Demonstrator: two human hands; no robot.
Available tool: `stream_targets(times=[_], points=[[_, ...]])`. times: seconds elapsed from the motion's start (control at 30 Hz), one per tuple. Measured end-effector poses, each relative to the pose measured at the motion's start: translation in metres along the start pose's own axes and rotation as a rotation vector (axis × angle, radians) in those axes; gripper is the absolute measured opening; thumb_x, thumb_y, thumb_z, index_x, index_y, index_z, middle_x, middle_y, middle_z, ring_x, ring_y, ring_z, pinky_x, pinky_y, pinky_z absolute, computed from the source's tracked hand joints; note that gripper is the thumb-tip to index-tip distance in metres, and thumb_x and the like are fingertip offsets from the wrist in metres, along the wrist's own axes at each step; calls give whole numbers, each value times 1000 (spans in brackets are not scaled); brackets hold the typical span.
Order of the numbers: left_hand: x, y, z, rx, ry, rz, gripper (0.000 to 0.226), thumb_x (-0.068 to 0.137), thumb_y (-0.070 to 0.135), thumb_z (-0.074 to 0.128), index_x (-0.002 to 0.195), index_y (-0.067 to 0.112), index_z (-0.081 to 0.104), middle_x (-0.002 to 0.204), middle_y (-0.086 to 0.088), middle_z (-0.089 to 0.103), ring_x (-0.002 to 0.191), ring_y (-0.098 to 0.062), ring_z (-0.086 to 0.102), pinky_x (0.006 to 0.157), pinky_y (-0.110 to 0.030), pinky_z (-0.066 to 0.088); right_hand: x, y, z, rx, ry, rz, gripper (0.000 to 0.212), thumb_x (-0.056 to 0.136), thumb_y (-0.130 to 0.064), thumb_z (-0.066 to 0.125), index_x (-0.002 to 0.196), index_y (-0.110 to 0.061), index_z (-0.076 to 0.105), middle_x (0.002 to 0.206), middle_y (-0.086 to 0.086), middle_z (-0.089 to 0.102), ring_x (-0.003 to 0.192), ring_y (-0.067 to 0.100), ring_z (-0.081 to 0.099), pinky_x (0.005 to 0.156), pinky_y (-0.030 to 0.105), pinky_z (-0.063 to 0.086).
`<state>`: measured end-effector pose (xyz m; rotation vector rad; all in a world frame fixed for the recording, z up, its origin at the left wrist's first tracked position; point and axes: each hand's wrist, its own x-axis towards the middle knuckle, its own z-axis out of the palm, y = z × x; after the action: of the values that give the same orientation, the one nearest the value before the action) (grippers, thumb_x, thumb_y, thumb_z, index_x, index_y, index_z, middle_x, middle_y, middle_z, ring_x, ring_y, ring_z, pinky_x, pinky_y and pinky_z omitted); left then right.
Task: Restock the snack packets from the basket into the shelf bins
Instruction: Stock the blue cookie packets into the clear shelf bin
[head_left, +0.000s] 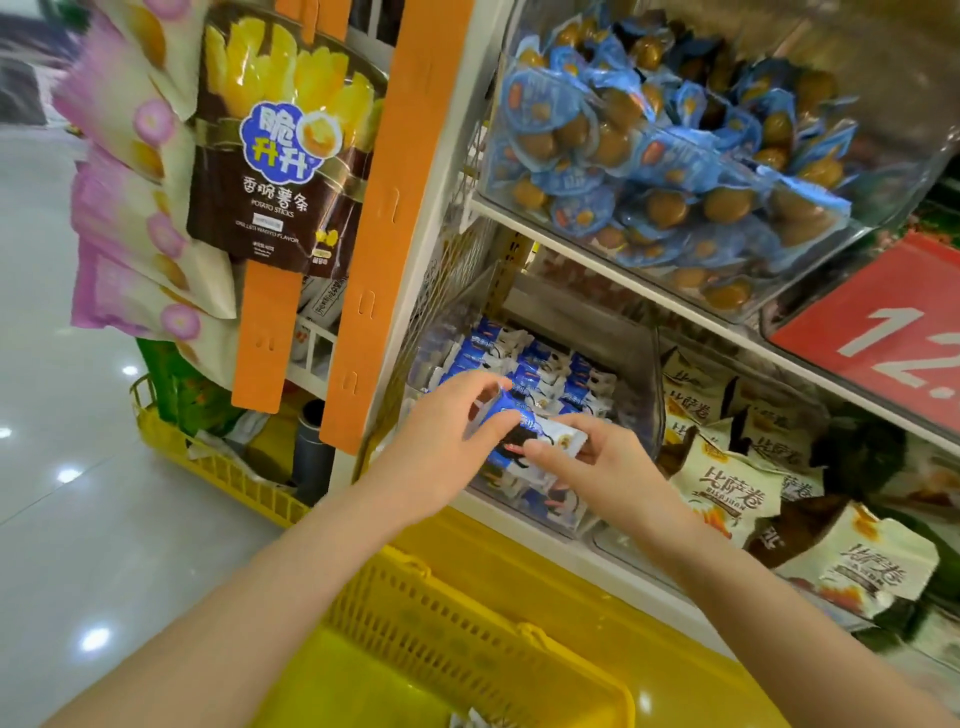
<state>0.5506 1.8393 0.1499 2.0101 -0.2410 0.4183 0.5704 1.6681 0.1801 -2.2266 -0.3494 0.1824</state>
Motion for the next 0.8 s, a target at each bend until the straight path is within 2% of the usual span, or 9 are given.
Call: stream_targets(times=[0.1,0.17,0.2,0.33,0.43,0.5,0.57,0.67,0.8], points=[[18,-19,-8,254,-28,105,34,96,31,46,128,21,45,123,7,49,114,-10,45,94,-25,35,33,1,-6,-24,161,48,22,80,-48,65,95,-32,61,81,5,70,70,19,67,62,30,56],[25,-38,-10,419,-73,140,32,98,32,41,128,21,45,126,4,50,114,-13,44,94,-27,31,65,6,-10,-68,277,98,35,81,-47,65,108,-24,59,79,-3,66,63,9,61,52,23,51],[26,-47,-10,471,-100,153,32,98,32,37,127,21,46,125,4,50,113,-13,44,94,-27,29,82,9,-12,-88,316,107,43,82,-44,66,115,-18,59,79,-6,64,64,5,59,52,20,46],[28,-70,-8,646,-164,290,36,101,33,23,117,23,54,114,5,58,107,-14,49,96,-29,27,150,22,-12,-164,342,167,47,86,-40,62,112,-1,58,84,7,62,71,17,60,71,30,44],[31,-77,-7,648,-130,356,36,101,29,26,109,19,60,103,2,63,99,-18,54,89,-31,29,199,30,-7,-233,300,221,34,90,-43,56,94,-9,54,82,1,54,54,5,46,75,26,47],[33,-81,-6,655,-94,406,36,99,27,29,99,18,64,92,2,66,87,-19,57,82,-29,29,228,34,-2,-246,374,154,29,89,-37,60,95,-9,56,82,0,52,64,9,49,66,27,40],[33,-87,-5,616,-45,431,31,96,24,35,91,17,66,83,4,66,76,-18,58,76,-27,29,248,36,4,-303,419,88,34,89,-32,61,109,-5,57,92,2,52,82,16,51,69,27,38],[34,-97,-2,576,-13,452,27,95,25,40,90,18,66,81,5,65,74,-15,57,75,-27,33,267,43,10,-316,350,41,29,90,-29,60,103,-2,59,94,11,56,78,20,54,74,36,43],[38,-105,3,575,1,471,29,97,27,39,90,19,65,82,6,64,75,-14,56,75,-29,35,280,52,15,-286,323,-16,34,90,-24,61,115,-2,57,112,15,60,95,22,54,78,28,39]])
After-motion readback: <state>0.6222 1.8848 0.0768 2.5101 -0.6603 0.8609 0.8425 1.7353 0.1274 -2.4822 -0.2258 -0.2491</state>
